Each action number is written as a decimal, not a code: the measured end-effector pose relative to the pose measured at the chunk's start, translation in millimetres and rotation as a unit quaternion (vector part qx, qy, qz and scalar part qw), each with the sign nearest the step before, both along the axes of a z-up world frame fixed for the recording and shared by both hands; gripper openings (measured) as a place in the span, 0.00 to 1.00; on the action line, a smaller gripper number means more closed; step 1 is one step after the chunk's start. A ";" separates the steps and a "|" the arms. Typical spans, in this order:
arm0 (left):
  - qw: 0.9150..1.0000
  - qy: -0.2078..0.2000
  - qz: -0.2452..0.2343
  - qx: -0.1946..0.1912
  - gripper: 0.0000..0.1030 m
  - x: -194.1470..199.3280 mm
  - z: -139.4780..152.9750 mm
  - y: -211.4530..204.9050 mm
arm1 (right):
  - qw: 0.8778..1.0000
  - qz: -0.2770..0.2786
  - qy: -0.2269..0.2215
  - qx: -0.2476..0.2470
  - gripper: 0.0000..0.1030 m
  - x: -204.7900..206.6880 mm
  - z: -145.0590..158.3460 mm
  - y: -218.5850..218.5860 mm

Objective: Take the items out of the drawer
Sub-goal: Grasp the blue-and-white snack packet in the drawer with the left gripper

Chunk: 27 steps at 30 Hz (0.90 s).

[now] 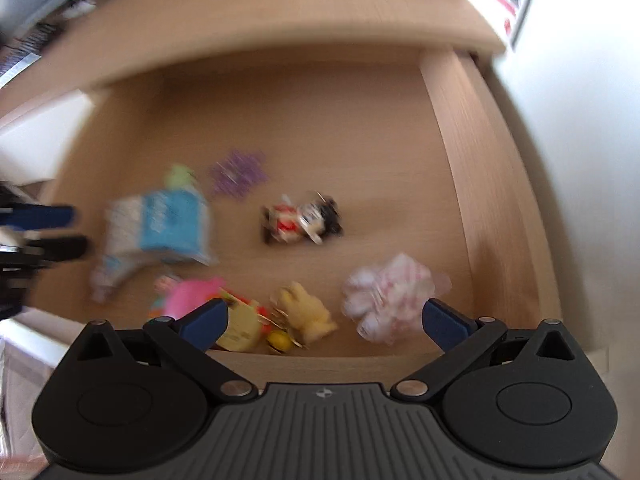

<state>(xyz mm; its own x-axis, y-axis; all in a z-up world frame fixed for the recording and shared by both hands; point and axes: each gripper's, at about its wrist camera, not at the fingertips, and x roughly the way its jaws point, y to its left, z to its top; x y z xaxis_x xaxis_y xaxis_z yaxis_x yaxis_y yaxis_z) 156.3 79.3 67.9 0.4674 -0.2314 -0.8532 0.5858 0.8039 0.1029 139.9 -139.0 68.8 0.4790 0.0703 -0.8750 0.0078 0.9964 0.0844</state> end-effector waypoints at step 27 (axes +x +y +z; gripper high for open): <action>0.988 0.151 0.024 -0.029 0.61 71.8 -46.0 -4.2 | 1.000 0.014 -0.002 0.014 1.00 82.1 -8.1 -21.1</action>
<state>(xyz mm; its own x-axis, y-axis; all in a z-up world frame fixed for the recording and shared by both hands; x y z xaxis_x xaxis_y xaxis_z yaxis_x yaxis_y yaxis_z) 228.0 75.1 21.9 0.2047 -0.2673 -0.9416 0.5447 0.8304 -0.1173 222.0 -160.1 60.7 0.4802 0.1086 -0.8704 -0.0198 0.9934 0.1131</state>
